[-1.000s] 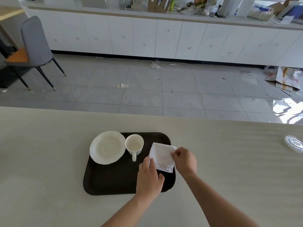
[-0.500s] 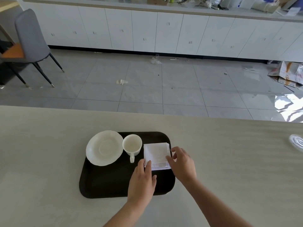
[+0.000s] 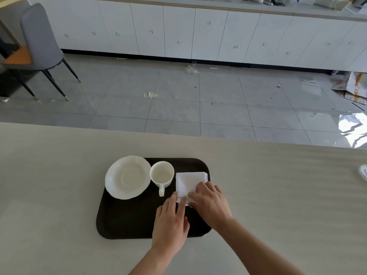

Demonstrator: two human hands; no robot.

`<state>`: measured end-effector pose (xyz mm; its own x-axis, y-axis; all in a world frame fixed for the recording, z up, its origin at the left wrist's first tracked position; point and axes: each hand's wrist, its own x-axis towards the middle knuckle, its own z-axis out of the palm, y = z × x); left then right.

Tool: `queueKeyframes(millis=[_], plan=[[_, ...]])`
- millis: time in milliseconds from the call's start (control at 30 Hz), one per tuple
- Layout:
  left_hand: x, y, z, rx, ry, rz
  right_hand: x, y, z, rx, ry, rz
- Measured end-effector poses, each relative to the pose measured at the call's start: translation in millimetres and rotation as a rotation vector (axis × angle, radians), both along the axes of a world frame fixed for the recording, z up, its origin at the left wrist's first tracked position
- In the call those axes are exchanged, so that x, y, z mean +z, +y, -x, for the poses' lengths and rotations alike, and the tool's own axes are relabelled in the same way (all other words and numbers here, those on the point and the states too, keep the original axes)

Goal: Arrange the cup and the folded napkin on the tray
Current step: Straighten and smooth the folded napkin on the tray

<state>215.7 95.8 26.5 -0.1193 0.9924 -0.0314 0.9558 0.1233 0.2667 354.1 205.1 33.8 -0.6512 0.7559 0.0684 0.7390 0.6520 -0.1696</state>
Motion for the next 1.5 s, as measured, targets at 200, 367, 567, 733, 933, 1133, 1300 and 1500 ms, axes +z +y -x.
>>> queueKeyframes(millis=[200,367,567,733,933,1133,1300,1500], plan=[[-1,-5,0,-0.009,-0.002,-0.027,6,10,11,-0.103,0.025,0.030],[-4,-6,2,-0.026,0.039,-0.002,4,17,19,-0.106,0.054,0.060],[-4,-6,4,-0.032,0.064,0.016,4,24,20,-0.091,0.109,0.136],[0,-6,3,-0.034,0.048,0.043,9,20,16,-0.117,0.107,0.108],[12,10,-6,-0.048,0.100,0.081,9,29,10,-0.198,0.074,0.187],[11,16,-5,-0.040,0.138,0.111,8,37,15,-0.156,-0.045,0.211],[4,15,-7,-0.080,0.137,0.083,4,30,6,-0.132,-0.019,0.275],[7,18,-9,-0.082,0.126,0.064,8,38,1,-0.170,-0.011,0.245]])
